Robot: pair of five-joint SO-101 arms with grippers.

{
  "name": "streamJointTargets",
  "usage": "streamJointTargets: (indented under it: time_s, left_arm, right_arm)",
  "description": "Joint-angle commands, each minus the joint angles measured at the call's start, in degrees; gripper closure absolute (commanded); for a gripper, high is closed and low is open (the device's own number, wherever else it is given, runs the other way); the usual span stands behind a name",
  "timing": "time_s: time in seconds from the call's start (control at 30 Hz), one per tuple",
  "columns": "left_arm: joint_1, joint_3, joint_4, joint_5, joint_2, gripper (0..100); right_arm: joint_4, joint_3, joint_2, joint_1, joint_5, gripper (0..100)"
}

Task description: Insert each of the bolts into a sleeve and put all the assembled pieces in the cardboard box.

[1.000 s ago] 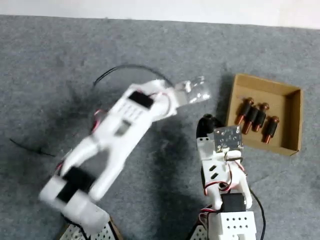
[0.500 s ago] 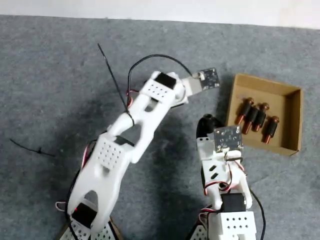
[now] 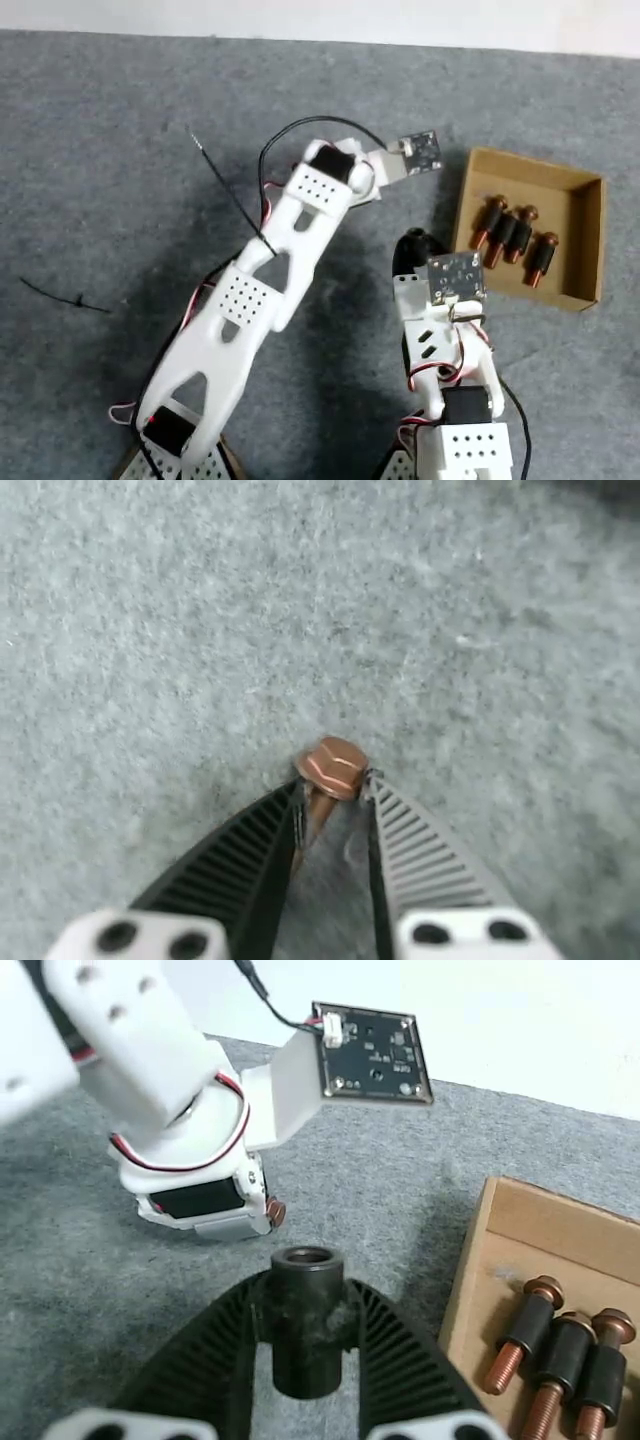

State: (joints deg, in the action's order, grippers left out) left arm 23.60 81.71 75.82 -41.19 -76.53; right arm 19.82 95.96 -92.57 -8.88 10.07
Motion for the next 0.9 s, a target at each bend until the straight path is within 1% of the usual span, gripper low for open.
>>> streamJointTargets:
  time_s: [0.0, 0.4, 0.87]
  left_arm:
    - [0.0, 2.6, 0.9, -0.2, -1.8, 90]
    - [-0.7, 3.6, 3.3, -0.1, -2.8, 90]
    - [-0.8, 3.6, 3.4, -0.1, -2.8, 90]
  right_arm:
    - [-0.1, 5.2, -0.9, 0.3, 0.0, 99.2]
    - [-0.1, 5.2, -0.9, 0.4, 0.1, 99.2]
    - [-0.1, 5.2, -0.9, 0.5, 0.1, 99.2]
